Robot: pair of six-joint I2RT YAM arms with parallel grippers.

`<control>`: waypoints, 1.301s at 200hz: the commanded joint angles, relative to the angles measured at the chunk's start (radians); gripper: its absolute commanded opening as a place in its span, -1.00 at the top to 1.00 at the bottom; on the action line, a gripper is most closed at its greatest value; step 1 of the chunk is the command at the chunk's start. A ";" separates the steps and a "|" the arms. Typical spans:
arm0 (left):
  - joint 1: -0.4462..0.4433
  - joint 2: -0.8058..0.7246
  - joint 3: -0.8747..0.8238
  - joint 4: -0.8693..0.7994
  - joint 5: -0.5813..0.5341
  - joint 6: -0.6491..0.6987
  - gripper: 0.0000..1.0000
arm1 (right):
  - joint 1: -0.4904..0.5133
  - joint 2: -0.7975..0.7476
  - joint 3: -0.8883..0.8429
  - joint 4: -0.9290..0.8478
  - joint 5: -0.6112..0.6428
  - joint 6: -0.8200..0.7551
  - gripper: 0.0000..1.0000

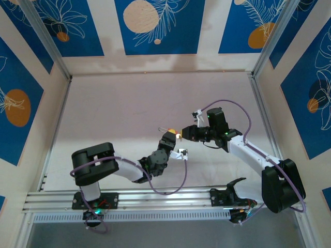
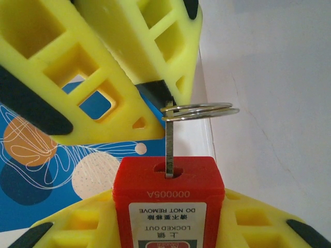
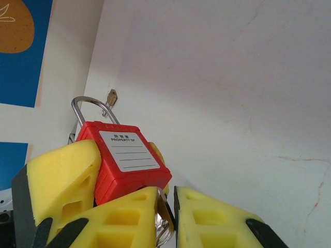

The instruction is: Unlock with the key

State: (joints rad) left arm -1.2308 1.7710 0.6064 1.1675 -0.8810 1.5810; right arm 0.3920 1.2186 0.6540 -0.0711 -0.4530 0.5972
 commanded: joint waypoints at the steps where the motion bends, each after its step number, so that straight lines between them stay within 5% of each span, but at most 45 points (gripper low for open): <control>1: -0.026 0.002 0.012 0.118 0.037 -0.006 0.95 | -0.002 -0.021 -0.007 -0.020 -0.026 0.019 0.59; 88: -0.013 0.036 0.049 0.240 0.006 -0.057 1.00 | -0.090 -0.120 -0.088 0.105 -0.042 0.287 -0.14; 146: -0.013 0.103 0.106 0.240 -0.026 -0.126 1.00 | -0.095 -0.153 -0.174 0.297 -0.125 0.489 -0.19; 260: -0.024 0.141 0.156 0.240 -0.004 -0.122 1.00 | -0.111 -0.143 -0.211 0.391 -0.134 0.553 -0.14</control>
State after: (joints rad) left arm -1.2354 1.9274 0.7521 1.3472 -0.8841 1.4902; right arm 0.2855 1.0710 0.4549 0.2932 -0.5804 1.1286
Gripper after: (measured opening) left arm 0.354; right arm 0.575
